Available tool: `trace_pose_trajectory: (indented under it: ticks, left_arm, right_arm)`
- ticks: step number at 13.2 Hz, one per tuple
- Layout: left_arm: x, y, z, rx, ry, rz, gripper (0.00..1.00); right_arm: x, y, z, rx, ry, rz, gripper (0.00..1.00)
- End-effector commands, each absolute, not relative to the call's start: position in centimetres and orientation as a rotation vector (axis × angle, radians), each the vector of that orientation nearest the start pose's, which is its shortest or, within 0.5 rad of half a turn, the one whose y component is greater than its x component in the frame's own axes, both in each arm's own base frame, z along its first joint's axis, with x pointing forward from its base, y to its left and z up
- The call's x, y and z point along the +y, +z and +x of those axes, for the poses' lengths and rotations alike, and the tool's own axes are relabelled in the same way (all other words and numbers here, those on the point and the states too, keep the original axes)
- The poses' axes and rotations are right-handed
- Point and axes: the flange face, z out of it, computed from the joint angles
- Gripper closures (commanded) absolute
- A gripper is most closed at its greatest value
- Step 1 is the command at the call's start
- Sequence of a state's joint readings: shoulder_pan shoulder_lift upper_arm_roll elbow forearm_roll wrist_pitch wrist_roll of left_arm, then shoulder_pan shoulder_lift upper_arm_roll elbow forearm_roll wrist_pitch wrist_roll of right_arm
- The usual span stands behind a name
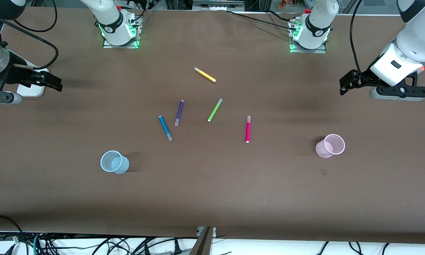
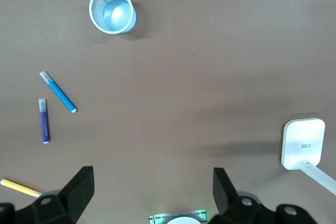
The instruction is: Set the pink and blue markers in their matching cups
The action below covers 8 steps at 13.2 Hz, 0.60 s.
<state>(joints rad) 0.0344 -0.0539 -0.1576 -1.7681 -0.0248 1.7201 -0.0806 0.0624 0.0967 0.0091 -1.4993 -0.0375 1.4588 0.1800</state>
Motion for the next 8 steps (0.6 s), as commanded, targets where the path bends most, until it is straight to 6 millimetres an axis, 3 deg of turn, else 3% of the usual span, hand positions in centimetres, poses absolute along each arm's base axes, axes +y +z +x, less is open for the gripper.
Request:
trace_pose_trajectory:
  ticks: [1,5,8]
  left_arm:
    - [-7.4,57.9,54.7,0.091,0.01,-3.152,0.0]
    - [-7.8,58.3,54.7,0.101,0.0,-3.152,0.0]
    - [-10.3,57.9,54.6,0.174,0.001,-3.14,0.0]
  right_arm:
    - [3.7,59.8,57.1,0.198,0.207,-3.162,0.0]
    - [3.7,60.0,57.7,0.191,0.192,-3.165,0.0]
    - [4.0,59.6,58.2,0.196,0.18,-3.163,0.0]
